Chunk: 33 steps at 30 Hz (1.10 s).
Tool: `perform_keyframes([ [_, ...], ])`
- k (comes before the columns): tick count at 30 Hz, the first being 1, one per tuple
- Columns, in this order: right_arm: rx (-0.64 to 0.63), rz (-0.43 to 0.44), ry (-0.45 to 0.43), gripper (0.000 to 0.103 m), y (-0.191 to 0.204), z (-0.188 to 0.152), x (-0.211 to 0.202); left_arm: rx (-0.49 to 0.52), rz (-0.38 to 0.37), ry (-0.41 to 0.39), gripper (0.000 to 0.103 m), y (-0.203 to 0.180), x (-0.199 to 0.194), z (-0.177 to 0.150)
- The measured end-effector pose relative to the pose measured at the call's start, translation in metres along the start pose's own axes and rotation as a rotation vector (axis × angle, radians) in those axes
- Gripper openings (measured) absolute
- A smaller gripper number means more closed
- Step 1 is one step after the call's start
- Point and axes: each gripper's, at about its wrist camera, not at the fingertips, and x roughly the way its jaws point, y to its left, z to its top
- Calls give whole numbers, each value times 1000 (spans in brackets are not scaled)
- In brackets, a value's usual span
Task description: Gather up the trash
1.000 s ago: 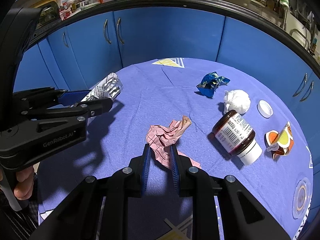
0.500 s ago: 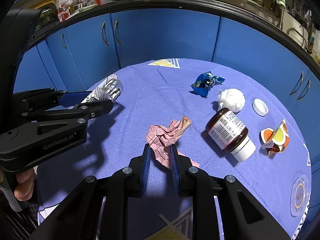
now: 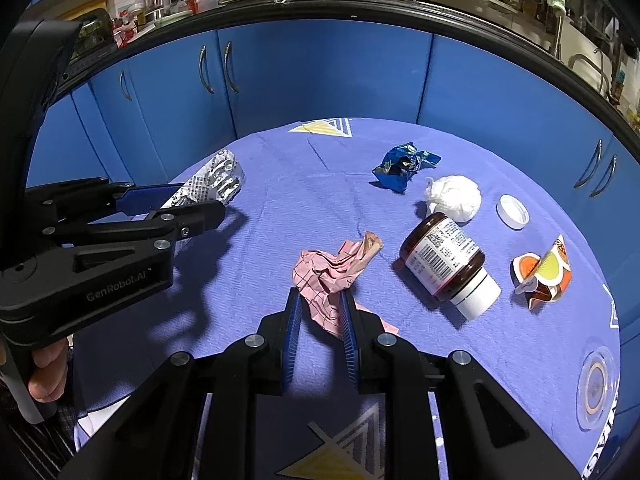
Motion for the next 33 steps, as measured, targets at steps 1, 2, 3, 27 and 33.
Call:
perform_keyframes([
  [1, 1, 0, 0, 20, -1, 0, 0, 1, -1, 0, 37, 0, 0, 0],
  [2, 2, -1, 0, 20, -1, 0, -1, 2, -2, 0, 37, -1, 0, 0],
  [3, 3, -2, -1, 20, -1, -1, -1, 4, -2, -1, 37, -2, 0, 1],
  [27, 59, -48, -24, 20, -26, -20, -24, 65, -37, -10, 37, -43, -6, 3],
  [33, 97, -95, -40, 20, -46, -36, -43, 116, -70, -21, 37, -77, -12, 4],
])
